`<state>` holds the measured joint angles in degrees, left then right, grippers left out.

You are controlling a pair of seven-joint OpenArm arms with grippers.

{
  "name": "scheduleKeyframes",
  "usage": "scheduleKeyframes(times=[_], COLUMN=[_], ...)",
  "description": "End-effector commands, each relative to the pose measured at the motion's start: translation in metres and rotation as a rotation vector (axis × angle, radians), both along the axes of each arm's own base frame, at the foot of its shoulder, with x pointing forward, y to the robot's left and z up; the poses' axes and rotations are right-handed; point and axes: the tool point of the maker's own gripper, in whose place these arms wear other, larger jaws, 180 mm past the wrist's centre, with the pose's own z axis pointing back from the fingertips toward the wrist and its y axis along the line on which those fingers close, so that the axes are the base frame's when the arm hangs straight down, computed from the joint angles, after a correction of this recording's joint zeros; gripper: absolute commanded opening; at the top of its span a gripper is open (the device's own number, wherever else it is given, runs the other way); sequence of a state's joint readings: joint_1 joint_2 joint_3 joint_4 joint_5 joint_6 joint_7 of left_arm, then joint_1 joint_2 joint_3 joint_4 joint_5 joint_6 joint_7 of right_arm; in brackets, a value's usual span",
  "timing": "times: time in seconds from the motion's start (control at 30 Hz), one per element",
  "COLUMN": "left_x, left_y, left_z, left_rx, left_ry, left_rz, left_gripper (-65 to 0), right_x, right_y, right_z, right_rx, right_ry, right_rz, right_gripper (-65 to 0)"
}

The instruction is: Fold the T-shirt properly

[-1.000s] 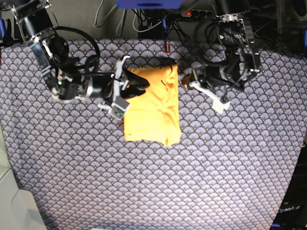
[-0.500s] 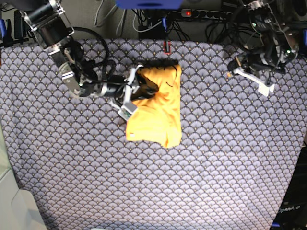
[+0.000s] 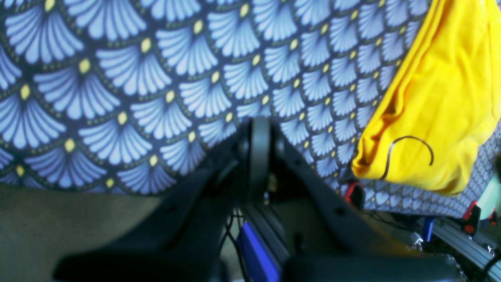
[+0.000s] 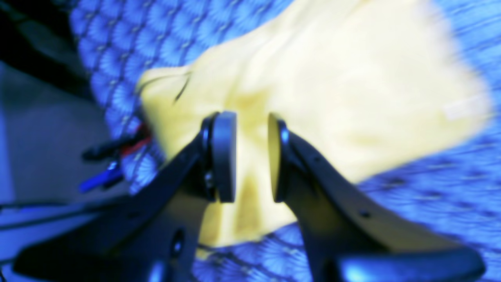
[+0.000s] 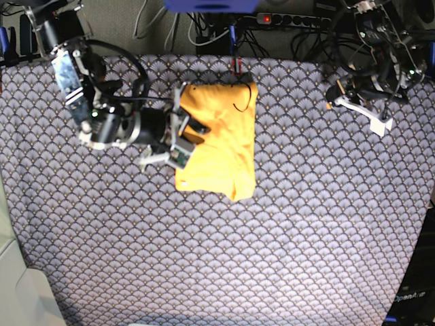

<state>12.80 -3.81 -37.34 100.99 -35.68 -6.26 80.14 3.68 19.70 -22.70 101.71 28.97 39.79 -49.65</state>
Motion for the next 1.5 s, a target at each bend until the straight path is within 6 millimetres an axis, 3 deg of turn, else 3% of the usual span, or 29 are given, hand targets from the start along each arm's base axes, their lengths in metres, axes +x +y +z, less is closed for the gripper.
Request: scheduleKeyframes(times=[0.0,0.1,0.27,0.43,0.67,0.83,1.03,1.2,1.33,1.47], left_x=[0.007,0.009,0.011,0.010,0.003,0.001,0.001,0.002,-0.002,-0.008], left_y=[0.000,-0.005,-0.009,-0.008,-0.008,-0.008,-0.002,0.015,0.041,0.064], left_z=[0.009,0.013,0.017,0.017,0.013,0.012,0.013,0.020,0.044,0.060], left_rx=[-0.005,-0.051,-0.080,-0.077,-0.075,-0.075,-0.060,-0.021,0.020,0.047], left_ry=[-0.038,-0.063,-0.083,-0.080,-0.061,-0.055,-0.056,-0.068,-0.131,-0.161], left_rz=[-0.008,-0.012,-0.014,-0.014,-0.013,-0.013,-0.015,-0.008,0.033,0.058], left_gripper=[-65.0,-65.0,-65.0,-65.0,-65.0,-65.0,-65.0,-65.0,-65.0,-65.0], right_x=[0.007,0.015,0.029,0.045,0.048,0.034,0.033,0.031,0.011,-0.011], right_y=[0.002,0.013,0.037,0.034,0.024,0.031,0.027,0.028,0.032,0.036], right_z=[0.015,0.027,0.027,0.002,-0.042,-0.056,-0.061,-0.035,0.010,0.040], right_rx=[0.025,0.045,0.094,0.088,0.153,0.150,0.152,0.117,0.053,0.016], right_ry=[-0.038,-0.065,-0.044,0.033,0.147,0.172,0.178,0.105,-0.027,-0.118], right_rz=[0.004,0.010,0.007,-0.029,-0.114,-0.072,-0.079,-0.021,0.081,0.147], right_gripper=[-52.6,-52.6,-52.6,-52.6,-52.6,-52.6,-52.6,-52.6,-52.6,-52.6])
